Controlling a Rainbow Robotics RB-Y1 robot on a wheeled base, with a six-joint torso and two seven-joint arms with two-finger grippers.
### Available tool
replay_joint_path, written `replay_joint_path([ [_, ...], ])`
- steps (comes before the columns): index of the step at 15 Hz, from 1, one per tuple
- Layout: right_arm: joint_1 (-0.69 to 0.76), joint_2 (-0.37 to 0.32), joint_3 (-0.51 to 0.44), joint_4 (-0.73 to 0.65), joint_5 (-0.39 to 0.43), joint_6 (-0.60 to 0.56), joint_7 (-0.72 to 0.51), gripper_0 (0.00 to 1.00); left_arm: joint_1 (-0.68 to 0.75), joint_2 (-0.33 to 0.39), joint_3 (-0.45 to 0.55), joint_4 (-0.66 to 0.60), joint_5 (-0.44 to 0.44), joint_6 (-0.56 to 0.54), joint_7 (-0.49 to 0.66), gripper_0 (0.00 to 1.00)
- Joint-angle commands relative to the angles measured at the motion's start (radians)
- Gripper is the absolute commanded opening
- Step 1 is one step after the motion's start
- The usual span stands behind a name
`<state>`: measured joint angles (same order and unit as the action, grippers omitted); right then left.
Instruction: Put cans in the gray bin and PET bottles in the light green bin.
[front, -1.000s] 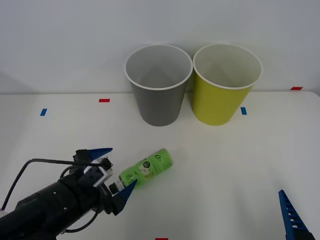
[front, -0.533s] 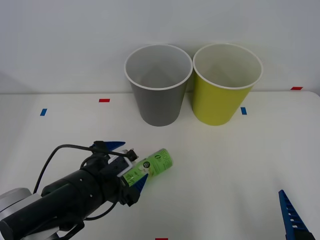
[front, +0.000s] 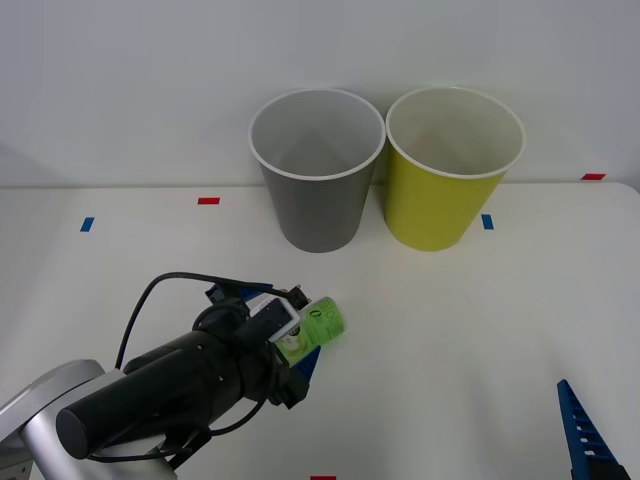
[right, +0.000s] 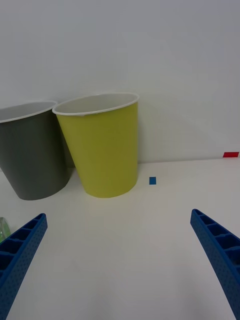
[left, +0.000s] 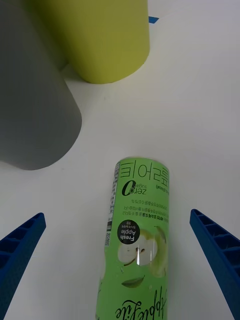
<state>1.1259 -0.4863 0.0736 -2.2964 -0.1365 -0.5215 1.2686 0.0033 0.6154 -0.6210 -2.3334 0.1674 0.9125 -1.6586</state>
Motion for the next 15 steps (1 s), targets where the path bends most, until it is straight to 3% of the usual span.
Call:
replay_joint_path([
  [1, 0.0, 0.0, 0.0, 0.0, 0.0, 0.0, 0.0, 1.0, -0.039, -0.022, -0.022, 0.0, -0.016, 0.081, -0.009, 1.0],
  [5, 0.0, 0.0, 0.0, 0.0, 0.0, 0.0, 0.0, 1.0, -0.115, -0.046, -0.046, 0.02, -0.02, 0.244, -0.023, 1.0],
  [9, 0.0, 0.0, 0.0, 0.0, 0.0, 0.0, 0.0, 1.0, -0.198, -0.137, -0.071, 0.14, -0.02, 0.259, -0.029, 1.0],
  [11, 0.0, 0.0, 0.0, 0.0, 0.0, 0.0, 0.0, 1.0, -0.216, -0.186, -0.071, 0.146, -0.026, 0.344, -0.04, 1.0],
  [15, 0.0, 0.0, 0.0, 0.0, 0.0, 0.0, 0.0, 1.0, -0.226, -0.246, -0.071, 0.167, -0.037, 0.402, -0.067, 1.0],
])
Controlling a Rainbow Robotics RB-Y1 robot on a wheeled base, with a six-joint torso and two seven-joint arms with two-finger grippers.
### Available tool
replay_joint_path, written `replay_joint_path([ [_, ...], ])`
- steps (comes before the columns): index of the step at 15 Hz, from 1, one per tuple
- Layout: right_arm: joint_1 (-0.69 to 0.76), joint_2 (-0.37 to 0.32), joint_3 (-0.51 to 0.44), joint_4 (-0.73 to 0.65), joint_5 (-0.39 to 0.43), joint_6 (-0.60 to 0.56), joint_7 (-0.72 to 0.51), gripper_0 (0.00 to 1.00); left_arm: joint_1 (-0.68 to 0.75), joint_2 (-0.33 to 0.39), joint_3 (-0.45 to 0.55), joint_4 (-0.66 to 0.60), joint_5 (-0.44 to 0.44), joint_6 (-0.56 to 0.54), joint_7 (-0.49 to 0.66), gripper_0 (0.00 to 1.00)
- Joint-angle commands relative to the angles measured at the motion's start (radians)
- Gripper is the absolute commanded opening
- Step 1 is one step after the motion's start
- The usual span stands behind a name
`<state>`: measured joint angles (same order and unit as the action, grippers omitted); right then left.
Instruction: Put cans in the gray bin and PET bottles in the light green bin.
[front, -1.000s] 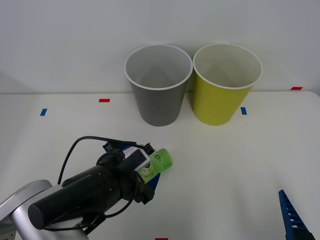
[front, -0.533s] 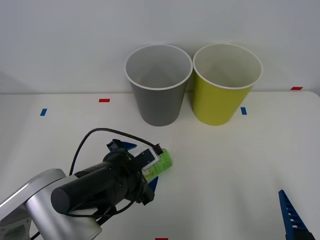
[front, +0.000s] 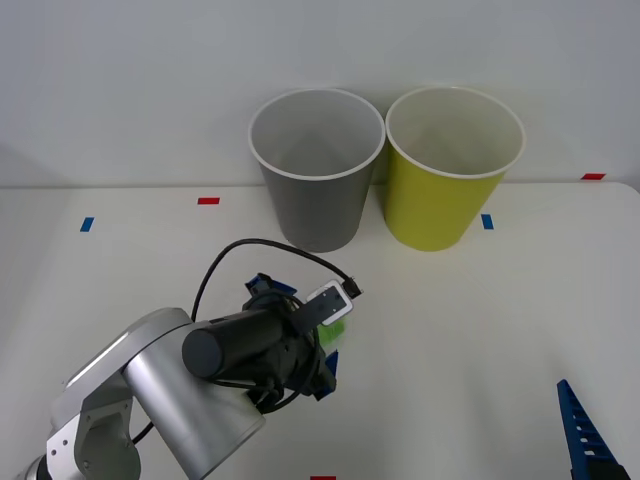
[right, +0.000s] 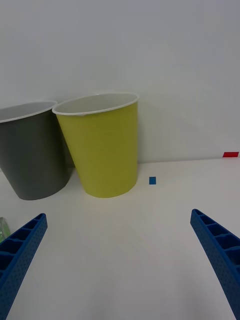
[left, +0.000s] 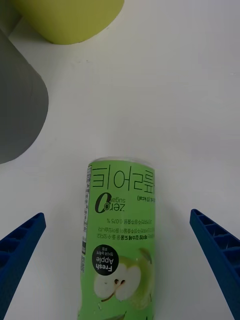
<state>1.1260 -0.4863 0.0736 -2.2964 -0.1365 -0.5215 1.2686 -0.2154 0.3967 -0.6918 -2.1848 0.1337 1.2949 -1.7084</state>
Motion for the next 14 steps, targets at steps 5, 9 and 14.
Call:
replay_joint_path([
  [5, 0.0, 0.0, 0.0, 0.0, 0.0, 0.0, 0.0, 1.0, -0.061, -0.09, 0.002, 0.149, -0.019, 0.029, -0.099, 1.0],
  [9, 0.0, 0.0, 0.0, 0.0, 0.0, 0.0, 0.0, 1.0, -0.074, -0.127, 0.02, 0.171, -0.023, 0.116, -0.102, 1.0],
  [14, 0.0, 0.0, 0.0, 0.0, 0.0, 0.0, 0.0, 1.0, -0.076, -0.17, 0.049, 0.24, -0.022, 0.115, -0.088, 1.0],
])
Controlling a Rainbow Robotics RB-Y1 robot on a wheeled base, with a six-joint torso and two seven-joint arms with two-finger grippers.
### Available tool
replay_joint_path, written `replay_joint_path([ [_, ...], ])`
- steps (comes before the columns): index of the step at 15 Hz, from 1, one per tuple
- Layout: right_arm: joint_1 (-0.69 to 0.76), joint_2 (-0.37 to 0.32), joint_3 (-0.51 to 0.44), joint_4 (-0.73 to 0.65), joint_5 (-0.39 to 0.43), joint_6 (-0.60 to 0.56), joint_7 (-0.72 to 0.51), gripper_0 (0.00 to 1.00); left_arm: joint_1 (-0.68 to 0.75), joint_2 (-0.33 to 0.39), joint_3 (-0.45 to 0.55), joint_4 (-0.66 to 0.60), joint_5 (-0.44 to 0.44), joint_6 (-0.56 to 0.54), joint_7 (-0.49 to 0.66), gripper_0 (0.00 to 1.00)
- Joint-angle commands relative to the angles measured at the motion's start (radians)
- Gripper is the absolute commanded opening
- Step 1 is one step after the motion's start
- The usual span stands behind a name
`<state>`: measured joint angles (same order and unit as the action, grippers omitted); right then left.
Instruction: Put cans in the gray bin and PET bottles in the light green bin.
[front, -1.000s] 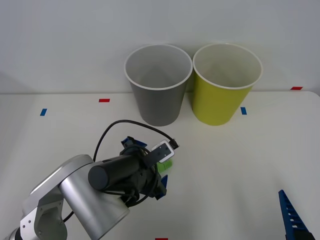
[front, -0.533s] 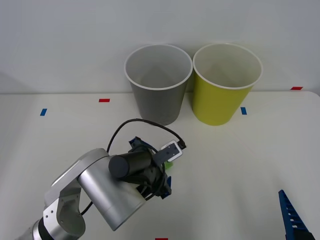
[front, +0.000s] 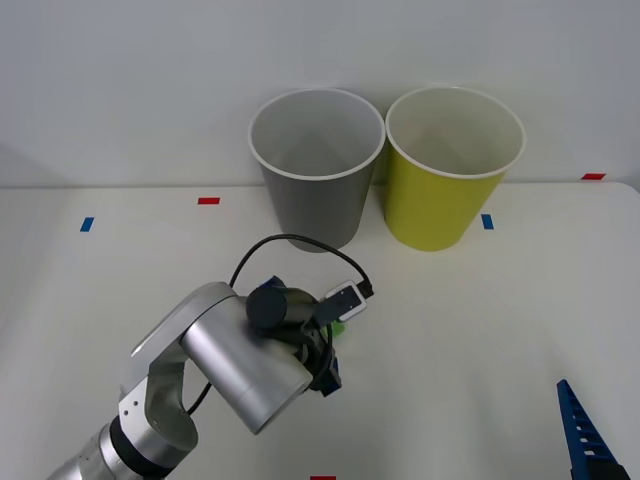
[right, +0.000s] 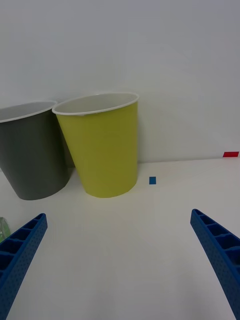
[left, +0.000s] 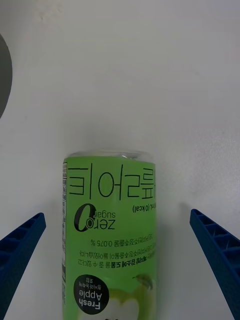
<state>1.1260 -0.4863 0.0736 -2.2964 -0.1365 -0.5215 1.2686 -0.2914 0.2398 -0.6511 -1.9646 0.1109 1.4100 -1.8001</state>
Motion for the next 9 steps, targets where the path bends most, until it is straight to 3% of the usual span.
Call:
replay_joint_path([
  [1, 0.0, 0.0, 0.0, 0.0, 0.0, 0.0, 0.0, 1.0, -0.005, -0.028, 0.016, 0.043, 0.001, 0.0, 0.001, 1.0],
  [9, 0.0, 0.0, 0.0, 0.0, 0.0, 0.0, 0.0, 1.0, -0.04, -0.047, 0.05, 0.079, 0.056, 0.061, -0.007, 1.0],
])
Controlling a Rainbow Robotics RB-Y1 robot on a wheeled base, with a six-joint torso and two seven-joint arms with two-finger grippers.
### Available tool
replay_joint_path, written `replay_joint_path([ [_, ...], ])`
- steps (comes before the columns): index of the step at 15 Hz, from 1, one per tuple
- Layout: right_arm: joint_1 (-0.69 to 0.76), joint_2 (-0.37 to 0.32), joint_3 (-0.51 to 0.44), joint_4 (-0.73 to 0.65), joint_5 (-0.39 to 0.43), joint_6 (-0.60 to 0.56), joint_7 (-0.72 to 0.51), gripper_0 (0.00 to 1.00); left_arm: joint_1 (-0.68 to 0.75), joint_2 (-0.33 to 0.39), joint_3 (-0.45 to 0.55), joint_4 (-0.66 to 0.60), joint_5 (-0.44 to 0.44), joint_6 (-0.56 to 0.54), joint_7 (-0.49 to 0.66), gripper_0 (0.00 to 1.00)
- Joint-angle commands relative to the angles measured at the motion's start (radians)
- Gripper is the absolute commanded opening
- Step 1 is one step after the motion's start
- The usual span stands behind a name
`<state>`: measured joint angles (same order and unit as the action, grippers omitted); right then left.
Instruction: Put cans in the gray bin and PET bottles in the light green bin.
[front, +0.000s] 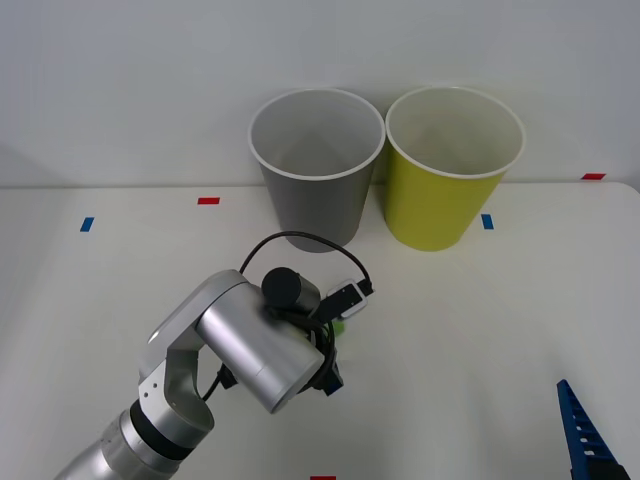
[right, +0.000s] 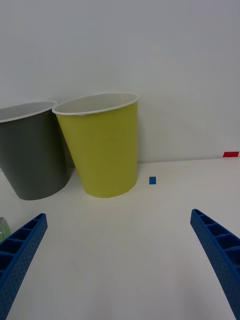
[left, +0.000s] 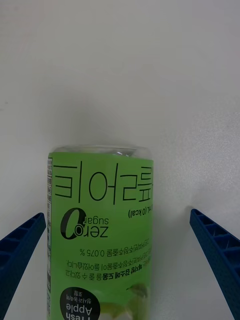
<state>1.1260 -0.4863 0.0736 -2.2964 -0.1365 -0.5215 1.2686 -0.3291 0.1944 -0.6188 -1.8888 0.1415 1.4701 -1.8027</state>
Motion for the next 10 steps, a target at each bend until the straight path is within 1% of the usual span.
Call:
replay_joint_path([
  [1, 0.0, 0.0, 0.0, 0.0, 0.0, 0.0, 0.0, 1.0, -0.001, -0.001, 0.022, 0.005, 0.026, 0.001, -0.006, 1.0],
  [7, 0.0, 0.0, 0.0, 0.0, 0.0, 0.0, 0.0, 1.0, -0.002, -0.047, 0.047, 0.033, 0.02, 0.001, -0.017, 1.0],
  [10, 0.0, 0.0, 0.0, 0.0, 0.0, 0.0, 0.0, 1.0, -0.005, -0.049, 0.054, 0.051, 0.013, 0.001, -0.029, 1.0],
])
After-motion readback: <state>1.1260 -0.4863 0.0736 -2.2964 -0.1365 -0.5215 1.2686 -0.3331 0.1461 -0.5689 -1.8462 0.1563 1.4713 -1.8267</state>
